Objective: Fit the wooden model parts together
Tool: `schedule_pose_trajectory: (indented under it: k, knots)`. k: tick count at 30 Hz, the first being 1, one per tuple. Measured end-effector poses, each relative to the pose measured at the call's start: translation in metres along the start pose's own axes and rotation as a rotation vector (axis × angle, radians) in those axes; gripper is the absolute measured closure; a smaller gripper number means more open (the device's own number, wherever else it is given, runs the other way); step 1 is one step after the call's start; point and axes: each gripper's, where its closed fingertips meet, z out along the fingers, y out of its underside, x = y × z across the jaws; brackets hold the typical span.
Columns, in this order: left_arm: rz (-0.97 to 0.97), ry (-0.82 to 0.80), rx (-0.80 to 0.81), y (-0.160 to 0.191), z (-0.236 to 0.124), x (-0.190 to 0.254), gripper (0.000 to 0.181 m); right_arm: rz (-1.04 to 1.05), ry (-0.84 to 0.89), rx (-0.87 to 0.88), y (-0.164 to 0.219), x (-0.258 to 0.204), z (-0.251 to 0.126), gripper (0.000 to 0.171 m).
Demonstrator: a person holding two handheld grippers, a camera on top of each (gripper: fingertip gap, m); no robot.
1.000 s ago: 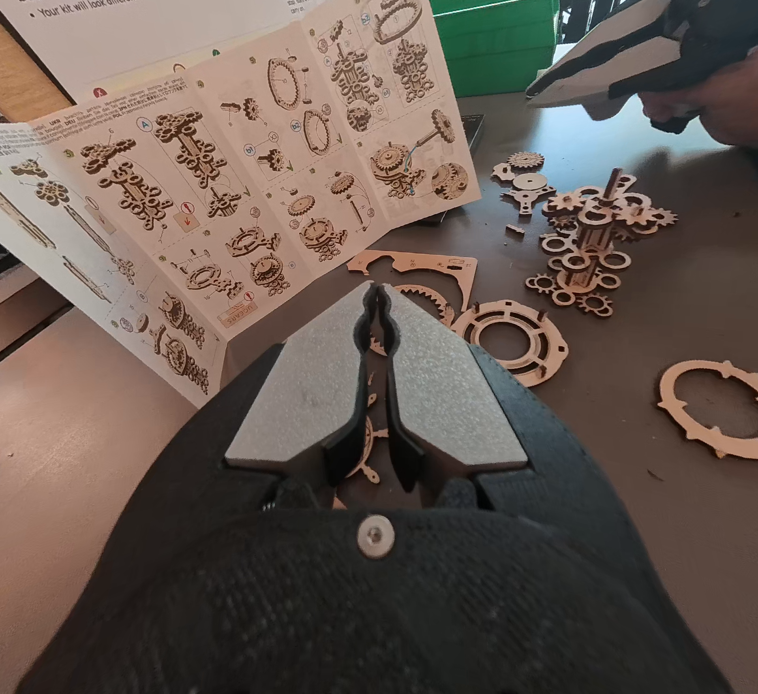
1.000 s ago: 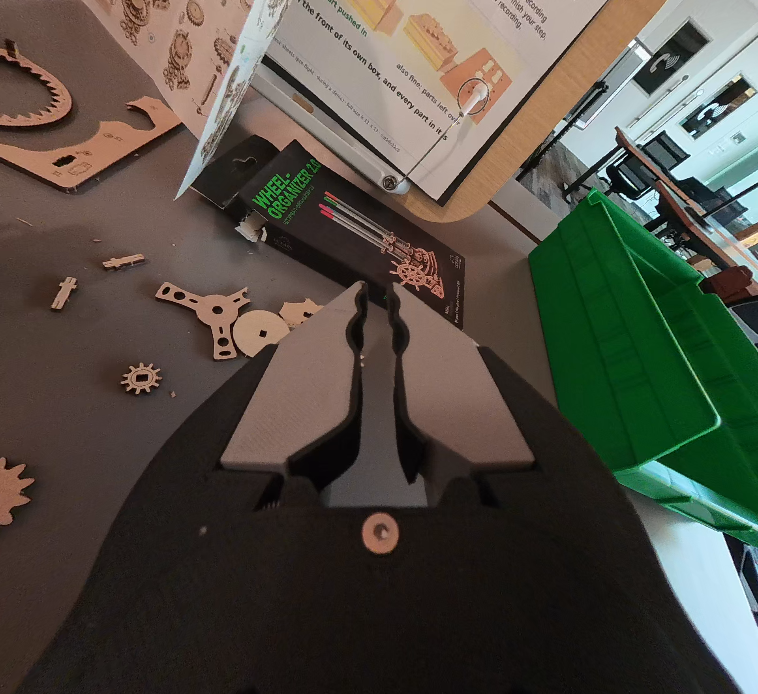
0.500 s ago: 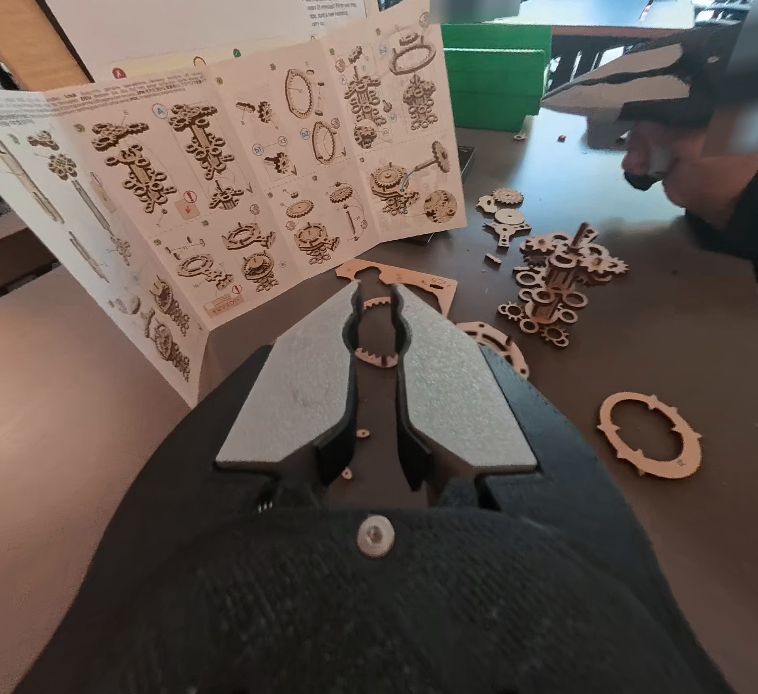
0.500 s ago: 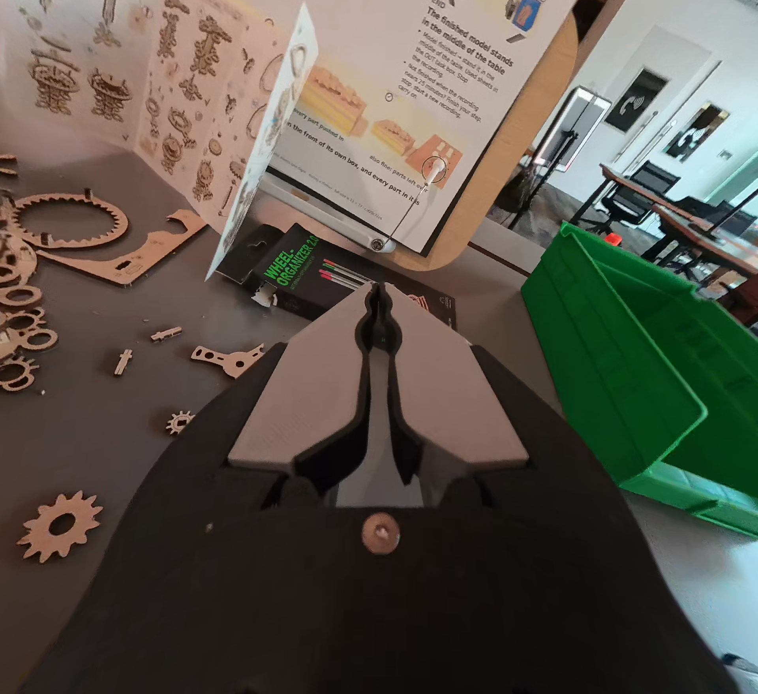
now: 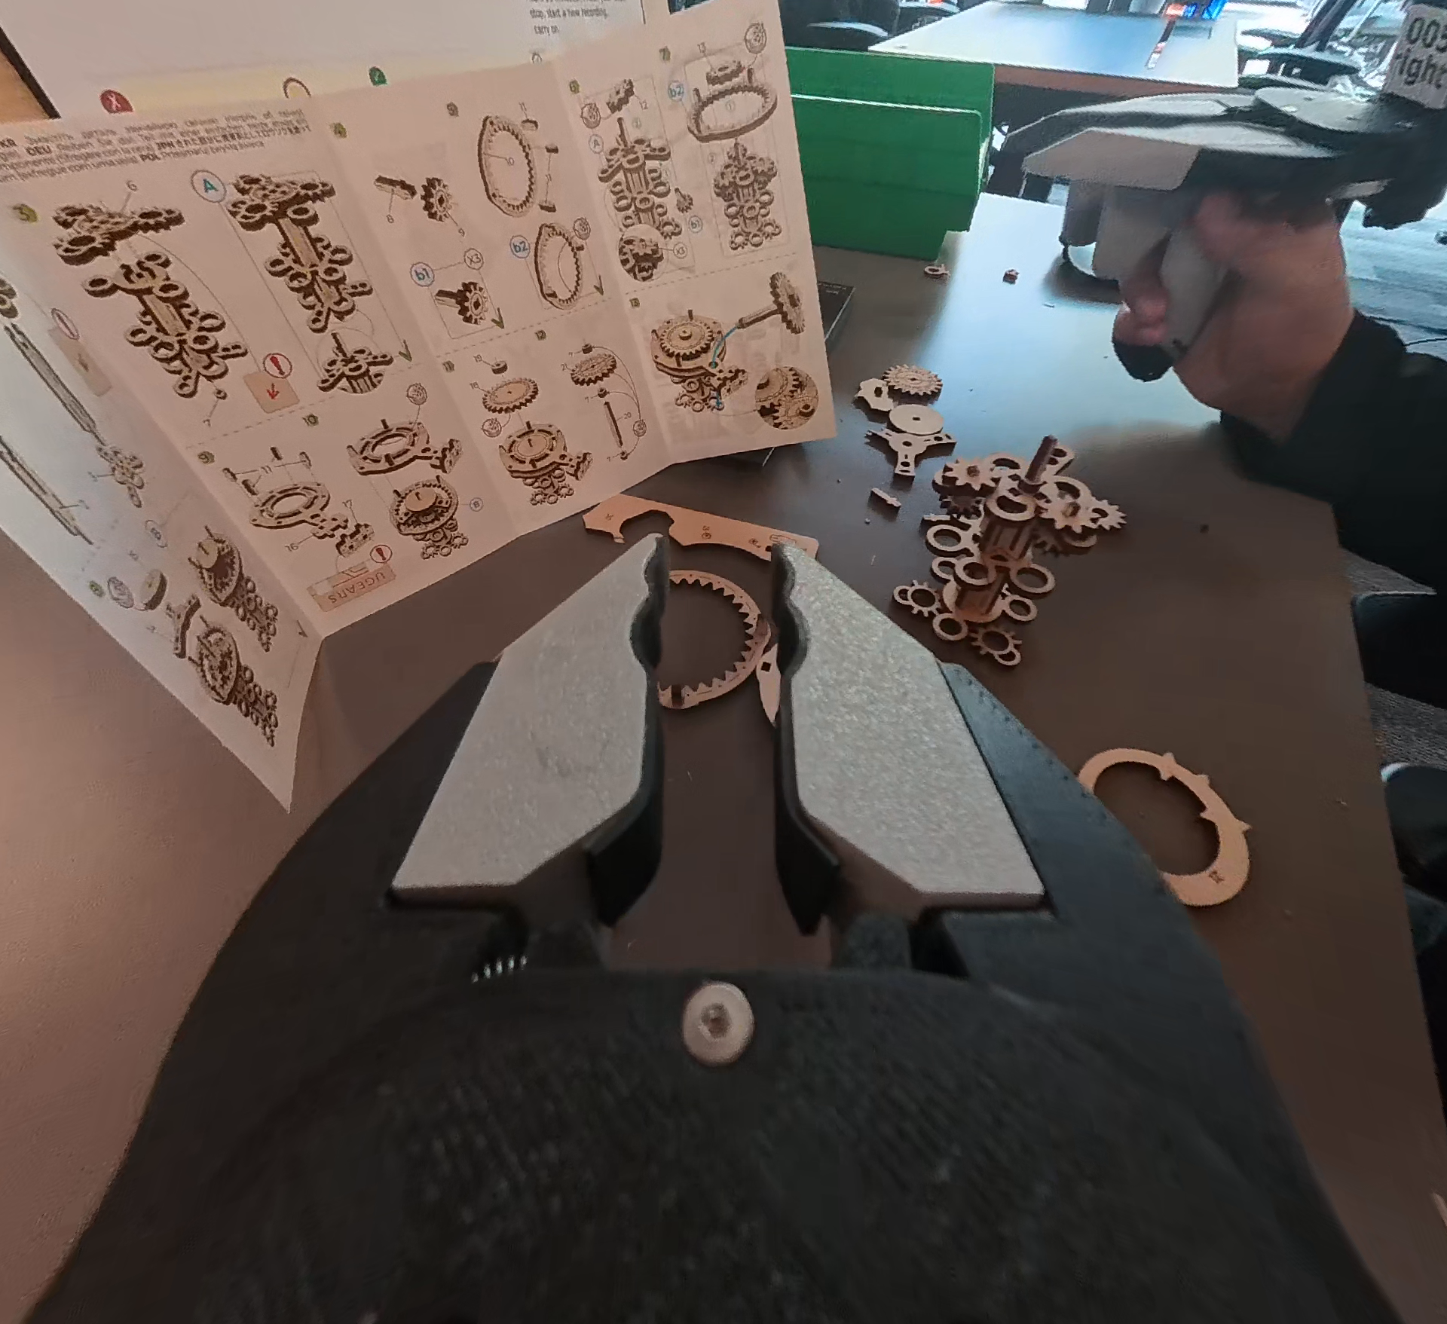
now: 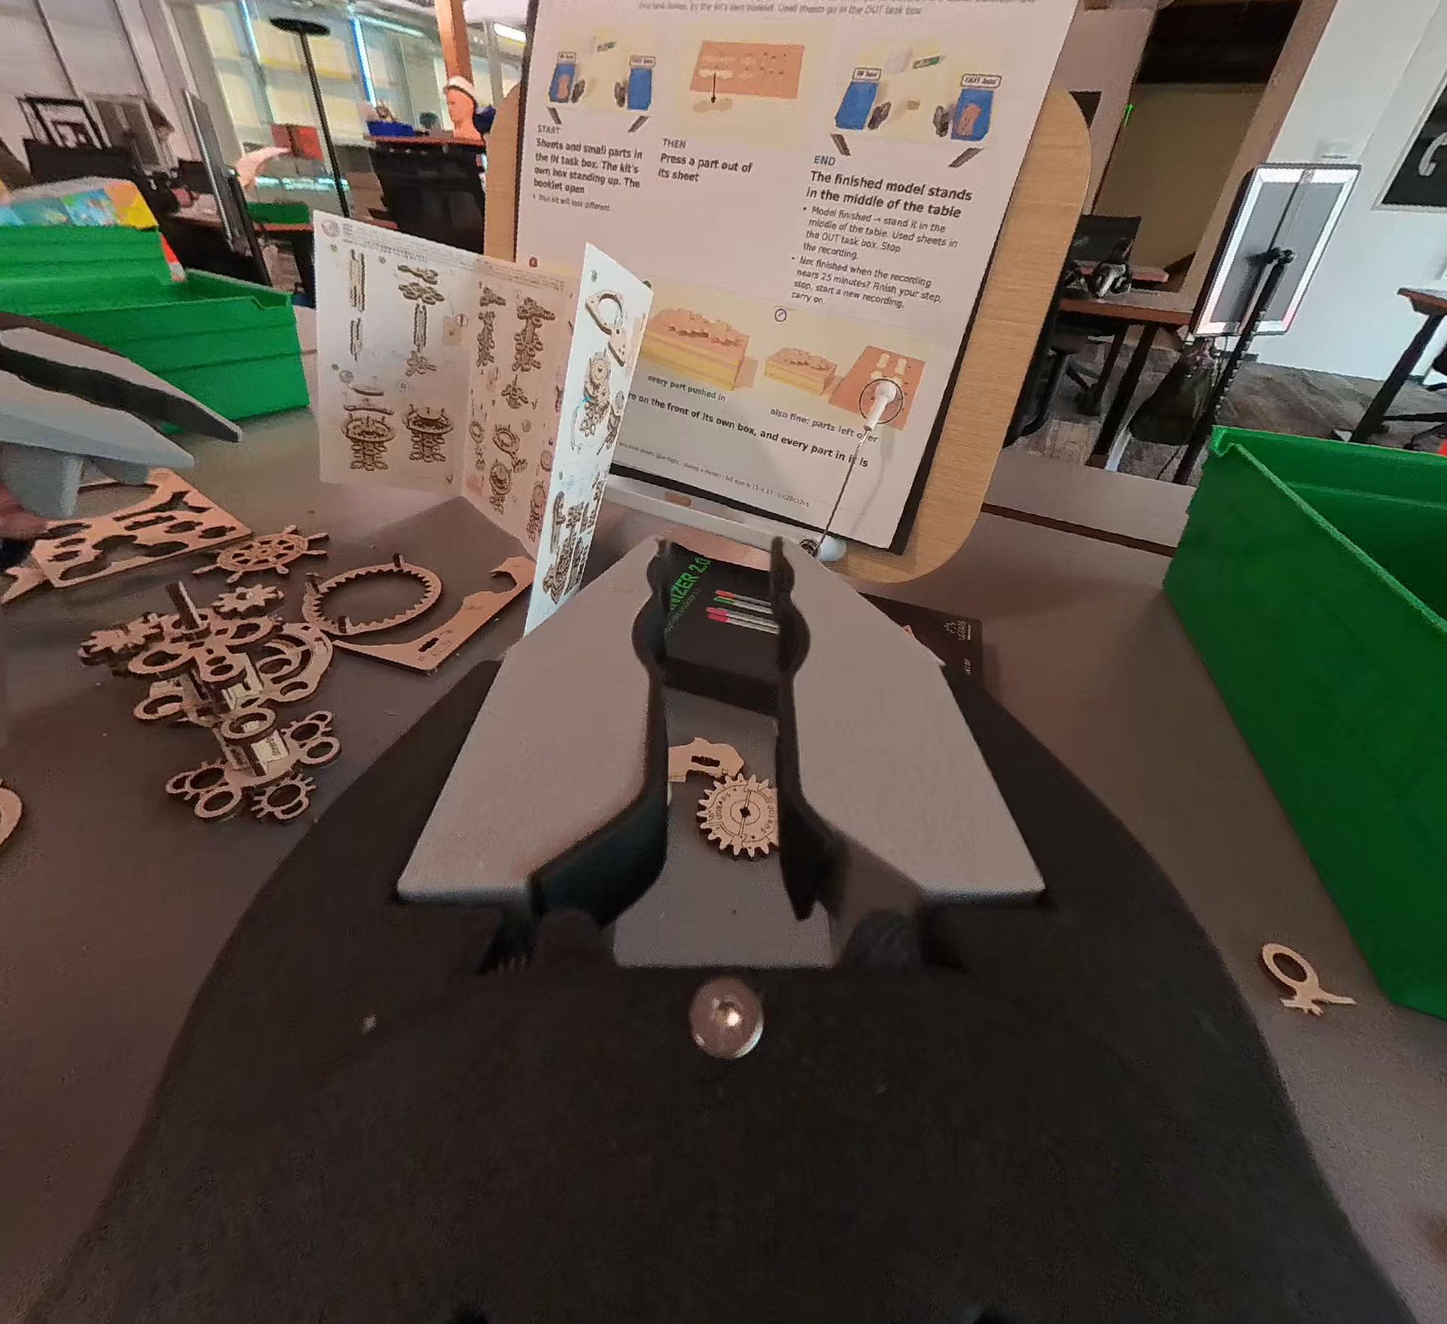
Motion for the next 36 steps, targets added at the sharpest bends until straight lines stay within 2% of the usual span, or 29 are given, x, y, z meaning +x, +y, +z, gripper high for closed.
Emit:
schedule_pose_trajectory:
  k: [36]
  knots:
    - [0.008,-0.004,0.02,-0.0044,-0.0022,0.0007,0.16,-0.024,0.04,-0.04,0.0074,0.0059,0.0025,0.152]
